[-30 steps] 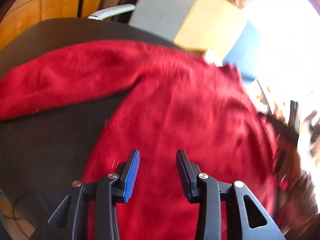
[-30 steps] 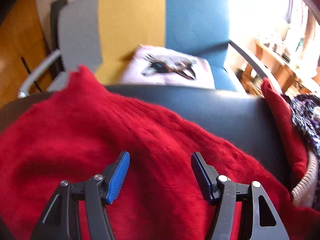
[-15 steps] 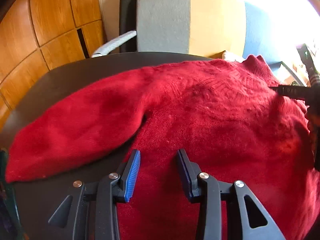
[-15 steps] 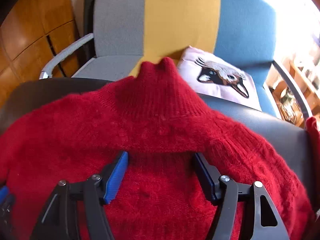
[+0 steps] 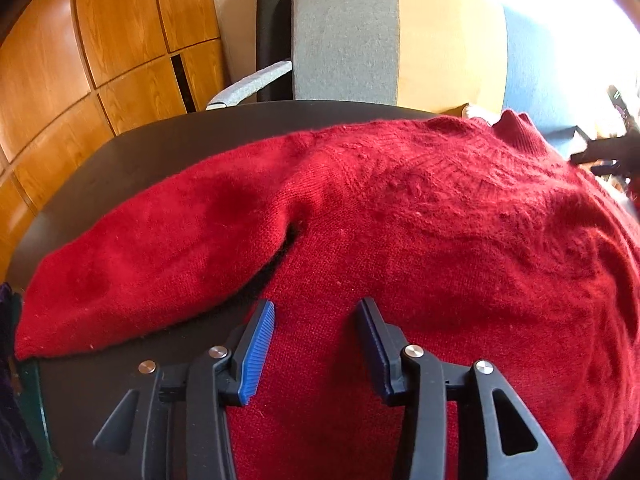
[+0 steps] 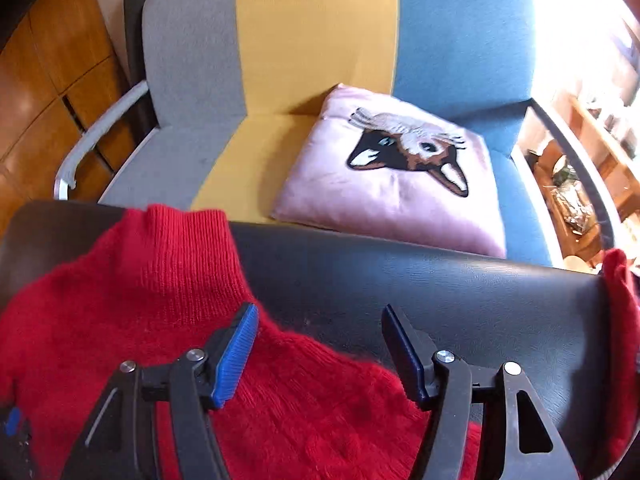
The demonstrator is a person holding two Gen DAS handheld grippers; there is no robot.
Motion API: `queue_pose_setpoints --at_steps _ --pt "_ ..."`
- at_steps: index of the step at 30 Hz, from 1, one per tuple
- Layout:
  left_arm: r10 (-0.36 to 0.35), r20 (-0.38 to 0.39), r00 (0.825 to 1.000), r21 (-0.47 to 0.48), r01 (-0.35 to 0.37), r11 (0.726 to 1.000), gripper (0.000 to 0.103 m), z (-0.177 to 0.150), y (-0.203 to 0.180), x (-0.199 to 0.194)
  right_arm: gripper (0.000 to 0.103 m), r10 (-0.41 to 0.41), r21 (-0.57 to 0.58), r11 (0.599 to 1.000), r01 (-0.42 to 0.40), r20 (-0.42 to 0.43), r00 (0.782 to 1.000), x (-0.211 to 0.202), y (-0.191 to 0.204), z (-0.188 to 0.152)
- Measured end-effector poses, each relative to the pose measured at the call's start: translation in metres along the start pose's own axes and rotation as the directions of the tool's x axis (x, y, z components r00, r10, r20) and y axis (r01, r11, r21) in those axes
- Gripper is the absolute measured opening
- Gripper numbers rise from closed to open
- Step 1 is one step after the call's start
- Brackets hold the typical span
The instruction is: Fold clothes
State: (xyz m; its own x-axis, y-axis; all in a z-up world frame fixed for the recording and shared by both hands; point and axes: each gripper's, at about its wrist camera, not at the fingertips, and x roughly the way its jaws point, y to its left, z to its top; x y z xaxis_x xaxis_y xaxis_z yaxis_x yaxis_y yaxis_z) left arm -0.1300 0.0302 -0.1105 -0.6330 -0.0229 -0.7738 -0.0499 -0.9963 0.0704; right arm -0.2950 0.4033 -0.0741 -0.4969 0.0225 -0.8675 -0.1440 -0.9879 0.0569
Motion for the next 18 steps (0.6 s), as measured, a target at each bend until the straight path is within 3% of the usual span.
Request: queue_pose_setpoints --at_steps 2,4,5,6,7,9,11,12,13,16,18 --pt "-0.011 0.0 1.0 -0.01 0.011 1.0 0.045 0.0 0.001 0.001 0.075 -0.008 -0.052 0.999 0.008 -0.001 1.0 0.01 0.009 -0.002" --pt "-0.014 0.0 1.0 -0.012 0.014 1.0 0.046 0.0 0.001 0.001 0.071 -0.015 -0.074 0.997 0.016 0.018 1.0 0.011 0.014 -0.007" --pt "-0.014 0.001 1.0 -0.012 0.014 1.0 0.046 0.0 0.001 0.001 0.057 0.0 -0.07 0.998 0.001 0.018 1.0 0.01 0.013 -0.008" --pt "-0.013 0.001 1.0 -0.011 0.013 1.0 0.046 0.0 0.0 0.001 0.027 0.019 -0.084 0.996 -0.017 0.013 1.0 0.006 0.019 -0.009" --pt "-0.013 0.001 1.0 -0.012 0.013 1.0 0.046 -0.001 0.0 0.001 0.006 0.036 -0.099 0.994 -0.035 0.007 0.999 0.002 0.024 -0.01" --pt "-0.017 0.001 1.0 -0.014 0.017 1.0 0.046 -0.001 0.0 0.002 0.004 -0.053 -0.209 0.976 0.062 0.047 0.997 -0.01 0.039 -0.012" --pt "-0.021 0.002 1.0 -0.016 0.021 1.0 0.046 0.0 0.002 0.002 0.004 -0.184 -0.332 0.912 0.24 0.189 0.964 -0.025 0.059 -0.024" --pt "-0.021 0.002 1.0 -0.016 0.021 1.0 0.046 0.0 0.002 0.002 0.003 -0.206 -0.307 0.914 0.266 0.213 0.955 -0.024 0.055 -0.024" --pt "-0.02 0.002 1.0 -0.015 0.02 1.0 0.046 0.0 0.002 0.002 0.003 -0.228 -0.281 0.915 0.29 0.234 0.945 -0.023 0.051 -0.024" --pt "-0.02 0.003 1.0 -0.016 0.02 1.0 0.046 0.0 0.002 0.003 0.0 -0.262 -0.121 0.954 0.274 0.106 0.959 0.008 0.019 -0.022" --pt "-0.024 0.004 1.0 -0.018 0.024 1.0 0.047 0.0 0.003 0.004 0.005 -0.223 -0.093 0.968 0.235 0.12 0.967 0.005 0.013 -0.025"
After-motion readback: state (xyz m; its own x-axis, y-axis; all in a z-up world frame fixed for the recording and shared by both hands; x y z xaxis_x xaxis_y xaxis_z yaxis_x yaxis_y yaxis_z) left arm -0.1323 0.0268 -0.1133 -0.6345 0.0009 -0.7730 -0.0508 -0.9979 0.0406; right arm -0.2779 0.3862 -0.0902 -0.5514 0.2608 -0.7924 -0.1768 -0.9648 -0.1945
